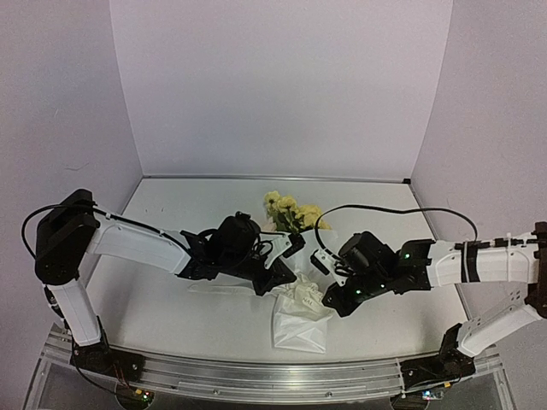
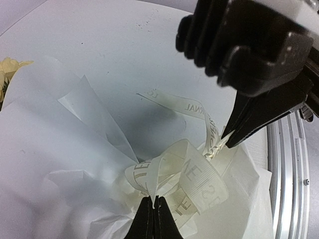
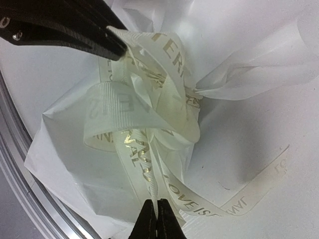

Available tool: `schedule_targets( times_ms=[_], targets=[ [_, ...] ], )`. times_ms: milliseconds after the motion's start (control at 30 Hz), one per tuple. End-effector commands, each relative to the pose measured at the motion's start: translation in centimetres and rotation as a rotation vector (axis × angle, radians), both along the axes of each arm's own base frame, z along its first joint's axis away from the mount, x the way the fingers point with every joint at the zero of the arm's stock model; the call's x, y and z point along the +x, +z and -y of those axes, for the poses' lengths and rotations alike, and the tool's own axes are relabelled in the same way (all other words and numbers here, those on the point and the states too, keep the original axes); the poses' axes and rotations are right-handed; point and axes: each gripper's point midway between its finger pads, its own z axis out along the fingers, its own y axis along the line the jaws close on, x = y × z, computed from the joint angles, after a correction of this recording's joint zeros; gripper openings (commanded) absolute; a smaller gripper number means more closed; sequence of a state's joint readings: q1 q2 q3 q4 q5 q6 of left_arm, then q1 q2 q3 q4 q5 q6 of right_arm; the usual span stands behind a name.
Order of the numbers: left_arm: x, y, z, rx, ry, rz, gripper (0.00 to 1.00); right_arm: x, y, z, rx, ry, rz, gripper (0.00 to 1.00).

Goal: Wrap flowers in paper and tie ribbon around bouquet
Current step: Tie the half-tied ribbon around the folded bouquet.

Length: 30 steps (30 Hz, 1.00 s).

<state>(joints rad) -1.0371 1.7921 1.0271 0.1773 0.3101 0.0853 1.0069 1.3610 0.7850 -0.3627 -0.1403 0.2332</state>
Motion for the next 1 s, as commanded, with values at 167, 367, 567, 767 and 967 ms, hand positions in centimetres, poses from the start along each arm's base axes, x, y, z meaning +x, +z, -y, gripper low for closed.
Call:
schedule_targets(
  times_ms=[167,367,567,767,967],
  targets=[
    [2.4,3.4,-1.0,-0.112,0.189,0.010,0.02,-1.0,0.0,2.1,-0.084,-0.009,-0.015,0.00],
    [2.6,2.8,-1.3,-0.135,0.252,-0.062,0.03,-1.6,-0.9,2.0,-0.102,-0.003,-0.046,0.00],
    [2.8,1.7,-1.7,-0.156,0.320,-0.141,0.07,-1.8,-1.5,1.6,-0.120,0.006,-0.055,0.00],
    [2.9,1.3,-1.4,-0.167,0.341,-0.175,0.07,-1.5,-1.6,1.1,-0.126,0.006,-0.053,0.00],
    [2.6,1.1,-2.2,-0.153,0.343,-0.174,0.05,-0.7,-1.3,2.0,-0.159,-0.029,-0.004,0.00]
  ],
)
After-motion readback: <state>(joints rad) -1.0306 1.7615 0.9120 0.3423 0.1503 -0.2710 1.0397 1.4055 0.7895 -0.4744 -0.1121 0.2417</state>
